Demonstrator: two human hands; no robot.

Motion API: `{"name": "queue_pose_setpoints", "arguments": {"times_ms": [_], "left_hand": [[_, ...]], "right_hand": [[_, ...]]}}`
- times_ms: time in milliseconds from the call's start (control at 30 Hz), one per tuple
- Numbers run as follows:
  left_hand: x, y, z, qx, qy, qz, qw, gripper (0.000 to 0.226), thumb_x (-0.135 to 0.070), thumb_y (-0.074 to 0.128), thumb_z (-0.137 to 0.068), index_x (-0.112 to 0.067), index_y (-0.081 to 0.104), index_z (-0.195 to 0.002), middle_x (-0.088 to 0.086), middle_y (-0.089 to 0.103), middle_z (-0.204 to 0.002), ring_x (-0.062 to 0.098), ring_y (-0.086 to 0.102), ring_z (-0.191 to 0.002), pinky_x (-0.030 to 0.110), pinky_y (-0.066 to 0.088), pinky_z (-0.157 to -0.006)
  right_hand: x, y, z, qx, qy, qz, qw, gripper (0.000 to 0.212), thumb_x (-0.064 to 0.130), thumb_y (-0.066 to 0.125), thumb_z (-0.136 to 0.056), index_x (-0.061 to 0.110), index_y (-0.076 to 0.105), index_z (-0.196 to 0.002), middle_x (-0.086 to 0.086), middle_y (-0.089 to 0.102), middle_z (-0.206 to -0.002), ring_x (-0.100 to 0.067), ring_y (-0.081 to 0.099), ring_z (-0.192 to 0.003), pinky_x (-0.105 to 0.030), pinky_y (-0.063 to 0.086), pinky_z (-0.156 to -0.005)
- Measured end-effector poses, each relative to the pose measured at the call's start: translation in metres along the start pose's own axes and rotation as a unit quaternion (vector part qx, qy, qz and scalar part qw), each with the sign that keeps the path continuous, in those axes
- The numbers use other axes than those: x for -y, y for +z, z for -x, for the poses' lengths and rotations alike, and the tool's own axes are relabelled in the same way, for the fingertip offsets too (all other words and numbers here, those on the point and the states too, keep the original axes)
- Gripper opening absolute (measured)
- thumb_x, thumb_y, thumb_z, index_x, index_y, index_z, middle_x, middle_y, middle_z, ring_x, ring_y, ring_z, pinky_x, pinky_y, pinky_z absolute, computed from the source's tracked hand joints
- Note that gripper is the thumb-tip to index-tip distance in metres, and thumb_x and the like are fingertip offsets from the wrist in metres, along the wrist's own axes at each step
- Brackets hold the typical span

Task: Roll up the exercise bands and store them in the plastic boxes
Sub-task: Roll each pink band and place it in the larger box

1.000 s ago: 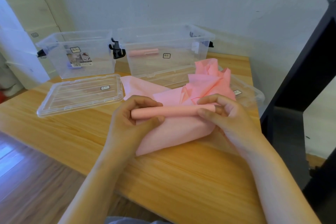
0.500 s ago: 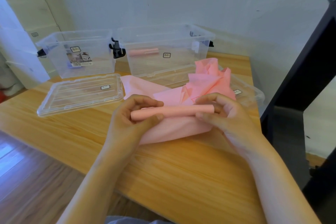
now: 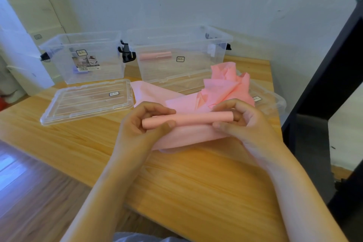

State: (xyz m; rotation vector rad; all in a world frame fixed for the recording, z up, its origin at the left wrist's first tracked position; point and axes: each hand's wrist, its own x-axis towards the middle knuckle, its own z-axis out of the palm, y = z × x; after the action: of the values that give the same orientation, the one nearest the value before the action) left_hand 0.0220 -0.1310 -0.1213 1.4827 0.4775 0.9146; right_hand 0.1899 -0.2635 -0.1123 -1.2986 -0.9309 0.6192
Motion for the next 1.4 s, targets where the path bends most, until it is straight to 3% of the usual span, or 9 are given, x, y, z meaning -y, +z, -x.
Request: {"name": "queue_pose_setpoints", "arguments": {"times_ms": [133, 267, 367, 467, 700, 900, 1200, 1267, 1400], "left_hand": [[0.0, 0.0, 0.002, 0.009, 0.028, -0.022, 0.999, 0.027, -0.006, 0.081, -0.068, -0.016, 0.067, -0.088, 0.0, 0.075, -0.097, 0.01, 0.068, -0.095, 0.022, 0.054, -0.081], [0.0, 0.0, 0.001, 0.014, -0.015, -0.001, 1.0, 0.018, -0.018, 0.077, -0.074, -0.021, 0.069, -0.089, -0.004, 0.072, -0.094, 0.01, 0.066, -0.087, 0.019, 0.052, -0.07], [0.002, -0.002, -0.001, 0.023, -0.046, -0.009, 0.999, 0.011, -0.029, 0.07, -0.073, -0.03, 0.07, -0.085, -0.003, 0.071, -0.091, 0.012, 0.065, -0.082, 0.02, 0.05, -0.066], [0.001, -0.002, -0.002, 0.031, -0.048, -0.005, 0.998, 0.017, -0.026, 0.071, -0.073, -0.025, 0.069, -0.09, 0.0, 0.073, -0.087, 0.013, 0.066, -0.077, 0.02, 0.05, -0.065], [0.0, -0.003, -0.002, 0.017, 0.02, 0.002, 1.0, 0.026, -0.008, 0.083, -0.066, -0.021, 0.069, -0.084, 0.001, 0.075, -0.094, 0.01, 0.069, -0.091, 0.02, 0.053, -0.075], [-0.005, 0.001, 0.002, 0.003, 0.059, -0.047, 0.997, 0.022, 0.005, 0.072, -0.076, -0.013, 0.065, -0.086, -0.009, 0.075, -0.091, 0.005, 0.068, -0.093, 0.017, 0.052, -0.079], [-0.052, 0.013, 0.004, -0.015, 0.062, 0.03, 0.997, 0.035, -0.018, 0.079, -0.061, -0.021, 0.064, -0.093, -0.004, 0.072, -0.094, 0.012, 0.067, -0.087, 0.026, 0.055, -0.07], [-0.072, 0.016, 0.002, -0.008, 0.088, 0.011, 0.996, 0.036, -0.018, 0.086, -0.063, -0.025, 0.065, -0.092, -0.002, 0.072, -0.096, 0.015, 0.066, -0.091, 0.031, 0.054, -0.076], [-0.123, 0.021, -0.004, 0.002, 0.158, -0.009, 0.987, 0.027, -0.019, 0.079, -0.068, -0.026, 0.065, -0.09, -0.003, 0.073, -0.096, 0.012, 0.067, -0.091, 0.024, 0.051, -0.074]], "right_hand": [[-0.002, 0.0, 0.0, -0.028, 0.0, 0.022, 0.999, 0.016, 0.008, 0.071, -0.077, 0.008, 0.068, -0.093, 0.015, 0.067, -0.074, 0.004, 0.059, -0.072, -0.007, 0.044, -0.066], [0.001, 0.001, -0.001, -0.025, -0.021, -0.014, 0.999, 0.016, -0.003, 0.069, -0.075, 0.004, 0.065, -0.088, 0.011, 0.07, -0.073, 0.001, 0.063, -0.071, -0.011, 0.048, -0.062], [0.002, 0.002, 0.0, -0.01, -0.031, -0.019, 0.999, 0.019, -0.01, 0.068, -0.073, 0.005, 0.063, -0.085, 0.005, 0.074, -0.084, -0.004, 0.065, -0.08, -0.016, 0.051, -0.065], [0.003, 0.001, 0.001, 0.003, -0.024, -0.015, 1.0, 0.023, -0.01, 0.068, -0.073, 0.004, 0.063, -0.091, 0.003, 0.073, -0.089, -0.008, 0.065, -0.082, -0.022, 0.052, -0.064], [-0.001, 0.0, 0.0, -0.004, -0.007, 0.022, 1.0, 0.027, -0.007, 0.07, -0.075, 0.012, 0.066, -0.093, 0.005, 0.067, -0.073, -0.013, 0.059, -0.067, -0.021, 0.05, -0.062], [0.005, -0.001, 0.002, -0.009, -0.015, 0.037, 0.999, 0.026, -0.009, 0.069, -0.077, 0.011, 0.065, -0.094, 0.004, 0.069, -0.075, -0.013, 0.064, -0.07, -0.021, 0.053, -0.063], [0.061, -0.004, 0.015, -0.022, -0.065, 0.049, 0.996, 0.021, 0.0, 0.068, -0.08, 0.011, 0.066, -0.098, 0.013, 0.072, -0.08, 0.002, 0.064, -0.077, -0.013, 0.049, -0.066], [0.082, -0.005, 0.016, -0.037, -0.089, 0.05, 0.994, 0.019, 0.002, 0.069, -0.081, 0.01, 0.067, -0.098, 0.009, 0.071, -0.085, -0.001, 0.064, -0.078, -0.016, 0.051, -0.068], [0.131, -0.005, 0.015, -0.046, -0.134, 0.059, 0.988, 0.02, 0.002, 0.07, -0.08, 0.011, 0.067, -0.098, 0.008, 0.07, -0.084, -0.004, 0.064, -0.076, -0.016, 0.052, -0.067]]}}
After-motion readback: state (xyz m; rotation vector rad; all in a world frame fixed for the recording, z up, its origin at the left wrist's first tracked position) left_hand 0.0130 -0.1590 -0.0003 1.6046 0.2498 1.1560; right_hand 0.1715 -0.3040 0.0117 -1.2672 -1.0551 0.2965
